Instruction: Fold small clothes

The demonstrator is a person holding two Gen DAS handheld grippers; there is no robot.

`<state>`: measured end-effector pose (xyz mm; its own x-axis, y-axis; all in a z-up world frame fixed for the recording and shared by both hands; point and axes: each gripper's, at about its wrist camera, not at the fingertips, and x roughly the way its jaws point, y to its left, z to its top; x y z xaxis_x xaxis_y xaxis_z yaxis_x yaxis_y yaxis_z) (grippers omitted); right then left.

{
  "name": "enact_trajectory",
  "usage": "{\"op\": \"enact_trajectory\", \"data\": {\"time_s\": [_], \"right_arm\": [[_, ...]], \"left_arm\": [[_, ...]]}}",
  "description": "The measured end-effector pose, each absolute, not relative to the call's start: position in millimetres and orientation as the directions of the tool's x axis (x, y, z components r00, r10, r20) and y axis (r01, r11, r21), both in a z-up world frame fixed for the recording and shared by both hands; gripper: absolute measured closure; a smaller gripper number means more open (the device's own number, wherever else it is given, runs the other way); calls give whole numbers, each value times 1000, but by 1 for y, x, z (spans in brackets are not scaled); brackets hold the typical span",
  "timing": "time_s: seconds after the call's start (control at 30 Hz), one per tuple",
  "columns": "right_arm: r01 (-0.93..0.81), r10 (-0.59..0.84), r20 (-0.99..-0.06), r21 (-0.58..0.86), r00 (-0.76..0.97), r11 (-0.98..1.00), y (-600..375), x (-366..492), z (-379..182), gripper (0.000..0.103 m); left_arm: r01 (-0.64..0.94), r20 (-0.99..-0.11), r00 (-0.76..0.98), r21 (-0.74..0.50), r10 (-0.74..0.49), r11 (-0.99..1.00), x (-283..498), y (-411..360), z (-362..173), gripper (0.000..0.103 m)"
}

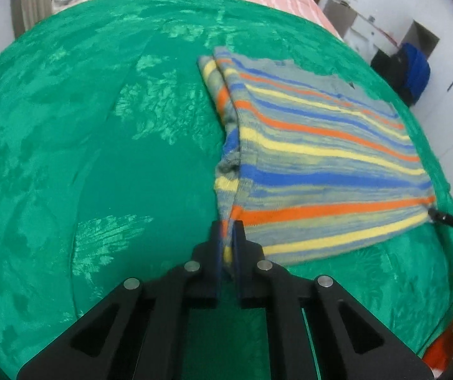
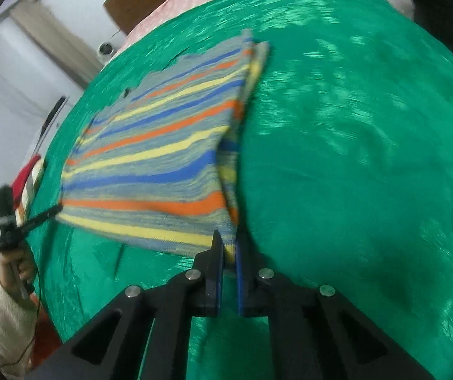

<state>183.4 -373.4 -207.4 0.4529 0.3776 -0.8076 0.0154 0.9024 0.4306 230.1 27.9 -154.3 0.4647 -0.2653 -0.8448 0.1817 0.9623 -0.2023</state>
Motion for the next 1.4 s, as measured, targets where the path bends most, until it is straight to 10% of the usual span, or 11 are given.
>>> {"op": "enact_trajectory", "data": {"time_s": [0.27, 0.73, 0.77, 0.83, 0.93, 1.13, 1.23, 1.4], "right_arm": [[28, 346, -749, 436, 565, 899, -384, 147, -180, 72], [59, 337, -672, 494, 659, 868, -450, 131, -156, 60], [56, 341, -671, 496, 658, 867, -451, 136, -156, 59], [37, 367, -664, 511, 651, 859, -456, 156, -154, 54], [-5, 453, -638, 576, 623, 817, -457, 204, -160, 43], [41, 578, -598, 714, 555, 699, -430, 316, -204, 44], [67, 554, -617, 700, 559, 711, -414, 347, -208, 95], [-106, 549, -590, 619, 592, 779, -346, 354, -135, 95]], "left_arm": [[242, -785, 605, 23, -133, 970, 175, -15, -105, 45], [746, -799, 500, 201, -335, 635, 149, -331, -157, 47], [744, -787, 513, 209, -342, 635, 153, -338, -160, 51], [732, -788, 510, 186, -346, 655, 164, -346, -161, 94], [720, -779, 491, 111, -390, 685, 172, -337, -155, 95], [718, -746, 445, -34, -496, 695, 173, -314, -143, 95], [659, -708, 449, -149, -545, 737, 182, -273, -125, 95], [487, -627, 510, -353, -588, 799, 195, -161, -96, 96]]}}
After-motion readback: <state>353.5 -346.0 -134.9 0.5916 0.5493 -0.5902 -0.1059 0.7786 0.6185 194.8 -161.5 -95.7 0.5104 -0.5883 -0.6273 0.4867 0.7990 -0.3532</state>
